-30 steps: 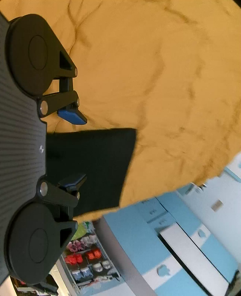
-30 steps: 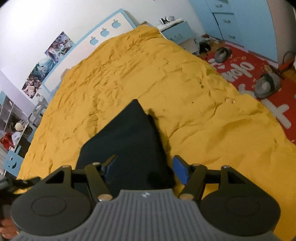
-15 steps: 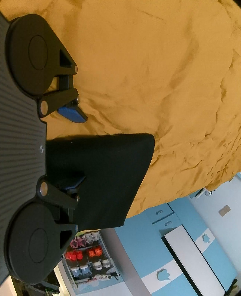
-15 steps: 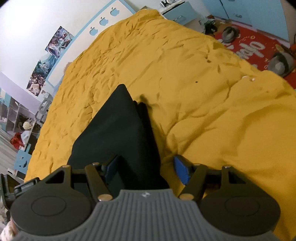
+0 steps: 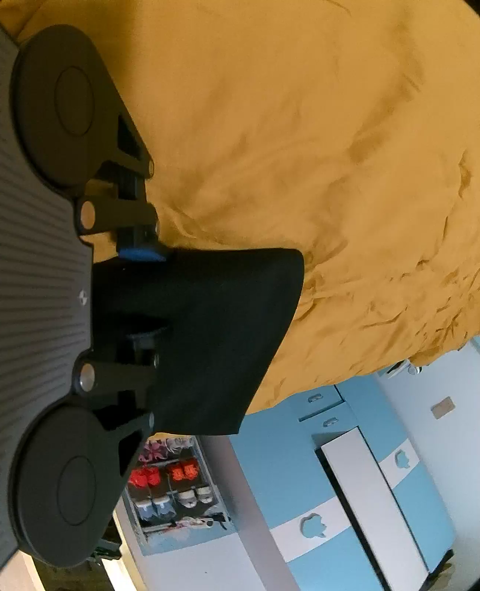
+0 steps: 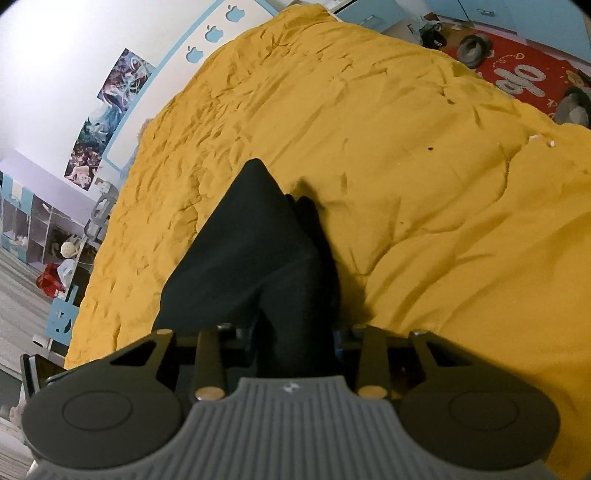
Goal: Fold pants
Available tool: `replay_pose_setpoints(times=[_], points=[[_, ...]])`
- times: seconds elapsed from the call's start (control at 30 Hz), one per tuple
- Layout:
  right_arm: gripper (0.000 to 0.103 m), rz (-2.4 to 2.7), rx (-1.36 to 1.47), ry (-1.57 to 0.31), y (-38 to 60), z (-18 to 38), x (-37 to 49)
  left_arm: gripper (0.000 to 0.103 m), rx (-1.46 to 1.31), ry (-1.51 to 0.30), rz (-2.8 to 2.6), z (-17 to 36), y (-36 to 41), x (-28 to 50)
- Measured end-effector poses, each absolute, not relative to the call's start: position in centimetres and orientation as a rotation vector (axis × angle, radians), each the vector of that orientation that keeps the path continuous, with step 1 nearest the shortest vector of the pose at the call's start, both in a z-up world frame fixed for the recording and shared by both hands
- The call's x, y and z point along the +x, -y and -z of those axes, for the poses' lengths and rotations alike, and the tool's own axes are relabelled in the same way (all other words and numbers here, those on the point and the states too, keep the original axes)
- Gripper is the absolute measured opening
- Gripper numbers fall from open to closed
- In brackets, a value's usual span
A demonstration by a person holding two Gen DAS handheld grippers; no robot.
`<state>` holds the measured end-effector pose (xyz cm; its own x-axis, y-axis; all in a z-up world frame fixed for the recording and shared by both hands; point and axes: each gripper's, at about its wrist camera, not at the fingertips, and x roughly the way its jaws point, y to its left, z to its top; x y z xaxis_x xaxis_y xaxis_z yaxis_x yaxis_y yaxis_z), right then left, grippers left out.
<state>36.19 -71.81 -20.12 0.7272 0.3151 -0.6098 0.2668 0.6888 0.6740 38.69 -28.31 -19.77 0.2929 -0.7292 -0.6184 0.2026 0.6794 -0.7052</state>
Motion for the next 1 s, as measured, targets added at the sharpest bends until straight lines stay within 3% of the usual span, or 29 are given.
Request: replay_pose_setpoints(times=[0.17,0.5,1.0], points=[[0.02,-0.017,0.743,-0.774,70.3,16.9,36.5,0.019,-0.518,-1.082,0.67,18.1,28.5,38.3],[0.018,-0.016,0.676,-0.734,65.5,8.8,34.2,0.018,-0.419,-0.974,0.703,10.4,25.7,36.3],[0.018,-0.199,0.714,-0.58,43.9,0.3,25.1,0.018,-0.243,-0.822,0.563,-3.0,7.5,26.4]])
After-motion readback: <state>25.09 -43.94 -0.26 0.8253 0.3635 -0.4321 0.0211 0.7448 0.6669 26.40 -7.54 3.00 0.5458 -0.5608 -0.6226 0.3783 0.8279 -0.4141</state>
